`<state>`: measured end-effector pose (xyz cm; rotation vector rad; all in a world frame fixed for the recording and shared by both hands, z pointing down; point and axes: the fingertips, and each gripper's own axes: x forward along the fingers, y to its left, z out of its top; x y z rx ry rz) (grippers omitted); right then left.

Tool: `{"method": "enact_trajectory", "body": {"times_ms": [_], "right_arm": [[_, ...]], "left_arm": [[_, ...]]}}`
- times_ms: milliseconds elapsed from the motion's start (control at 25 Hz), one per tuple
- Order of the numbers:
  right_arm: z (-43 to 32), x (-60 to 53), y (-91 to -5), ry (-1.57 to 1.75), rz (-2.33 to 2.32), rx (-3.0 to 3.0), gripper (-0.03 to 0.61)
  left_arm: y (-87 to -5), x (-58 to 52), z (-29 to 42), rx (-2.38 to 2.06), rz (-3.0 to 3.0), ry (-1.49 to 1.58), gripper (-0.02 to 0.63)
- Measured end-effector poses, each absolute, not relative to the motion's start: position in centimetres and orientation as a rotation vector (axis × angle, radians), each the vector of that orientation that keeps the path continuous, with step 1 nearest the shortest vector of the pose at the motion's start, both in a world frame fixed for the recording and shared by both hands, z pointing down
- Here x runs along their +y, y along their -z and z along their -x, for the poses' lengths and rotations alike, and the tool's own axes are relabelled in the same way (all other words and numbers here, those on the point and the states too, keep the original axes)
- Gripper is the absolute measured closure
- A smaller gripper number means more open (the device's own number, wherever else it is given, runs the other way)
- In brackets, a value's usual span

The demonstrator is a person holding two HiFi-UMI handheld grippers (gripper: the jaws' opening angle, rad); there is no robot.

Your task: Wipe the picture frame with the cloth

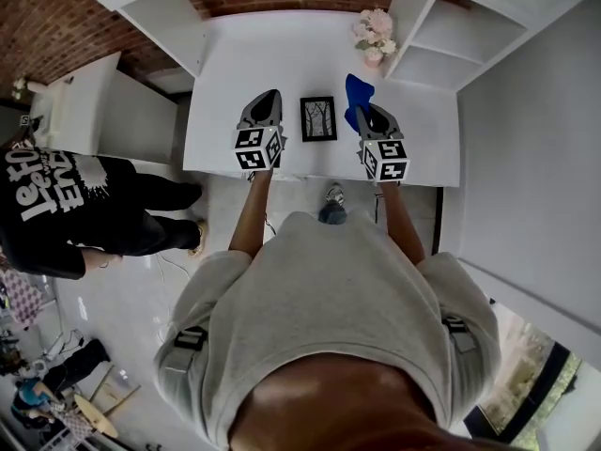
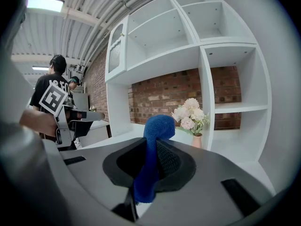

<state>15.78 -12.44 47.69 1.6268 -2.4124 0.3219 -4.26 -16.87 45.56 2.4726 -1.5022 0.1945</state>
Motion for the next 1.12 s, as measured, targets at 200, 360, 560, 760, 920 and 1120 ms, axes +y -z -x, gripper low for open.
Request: {"method": "enact_trajectory", "body": {"times_ms": [200, 360, 560, 760, 920, 1120], "right_arm": [[-16.6, -14.7, -48.4, -0.341, -1.577, -2.434, 0.518], [-17.3, -16.4, -48.8, -0.357, -1.546, -2.445, 0.518], [-18.7, -18.3, -49.7, -0.376, -1.527, -2.447, 0.518], [-19.4, -19.4, -51.2, -0.407, -1.497, -2.442, 0.518], [-19.0, -19.8, -52.4, -0.428, -1.469, -2.436, 0.518], [-18.2, -19.7, -53.8, -0.456, -1.439, -2.416, 0.518]], "left_arm": [[-46.1, -18.9, 2.7, -1.522, -2.447, -0.209, 0.597], [-46.6, -20.6, 1.7, -1.531, -2.426, -0.224, 0.598], [-47.4, -22.5, 0.6, -1.539, -2.411, -0.253, 0.597], [-49.4, -23.4, 0.5, -1.541, -2.382, -0.308, 0.597], [-51.2, -23.2, 1.0, -1.532, -2.357, -0.362, 0.598], [-53.7, -21.8, 1.6, -1.503, -2.328, -0.426, 0.597]]}}
